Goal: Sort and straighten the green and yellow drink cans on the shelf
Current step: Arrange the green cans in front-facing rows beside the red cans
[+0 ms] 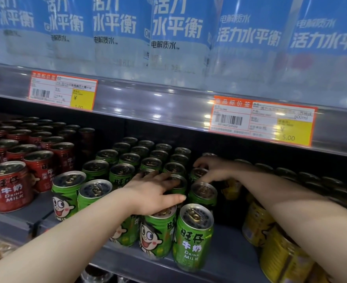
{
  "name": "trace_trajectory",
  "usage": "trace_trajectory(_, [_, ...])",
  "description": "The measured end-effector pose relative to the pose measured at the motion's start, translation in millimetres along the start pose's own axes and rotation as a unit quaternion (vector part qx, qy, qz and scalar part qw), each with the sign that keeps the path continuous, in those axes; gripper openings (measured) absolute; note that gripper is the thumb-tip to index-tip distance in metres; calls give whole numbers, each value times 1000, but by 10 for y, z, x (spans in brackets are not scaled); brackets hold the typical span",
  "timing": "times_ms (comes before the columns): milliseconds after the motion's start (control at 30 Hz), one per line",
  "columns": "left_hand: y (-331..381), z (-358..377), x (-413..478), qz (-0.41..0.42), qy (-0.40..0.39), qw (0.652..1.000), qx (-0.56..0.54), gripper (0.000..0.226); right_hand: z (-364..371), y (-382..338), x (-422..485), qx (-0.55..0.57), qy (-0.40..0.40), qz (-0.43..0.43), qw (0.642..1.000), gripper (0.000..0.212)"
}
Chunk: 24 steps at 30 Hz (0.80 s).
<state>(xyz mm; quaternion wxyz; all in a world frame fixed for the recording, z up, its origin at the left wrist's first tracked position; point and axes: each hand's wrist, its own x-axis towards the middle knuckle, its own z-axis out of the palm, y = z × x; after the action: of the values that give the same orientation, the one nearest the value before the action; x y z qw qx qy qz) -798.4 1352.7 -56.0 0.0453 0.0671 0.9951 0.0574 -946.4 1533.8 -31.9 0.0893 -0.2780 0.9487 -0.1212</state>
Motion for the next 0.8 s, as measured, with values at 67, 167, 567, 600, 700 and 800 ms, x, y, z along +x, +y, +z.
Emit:
trace_trajectory(67, [0,-2,5,-1,0,1000,-2,64,-16,10,-46,4,-9,2,1000,64])
trace_trajectory(167, [-1,-4,14,1,0,1000,-2,64,-12,1,-131,22,-21,-1,1000,65])
trace_trajectory(567, [4,0,18,1,-3,1000,-1,64,52,-29,-548,220,-157,41,962,91])
trace_trajectory(600, [8,-5,14,2,-3,1000,-1,64,69,-28,-558,233,-149,37,960,90])
trace_trajectory(700, [14,-6,2,1,-3,1000,-2,63,44,-27,-591,224,-148,24,963,82])
trace_trajectory(800, [16,-8,-9,-1,-2,1000,-2,63,-75,-41,-526,157,-125,38,979,59])
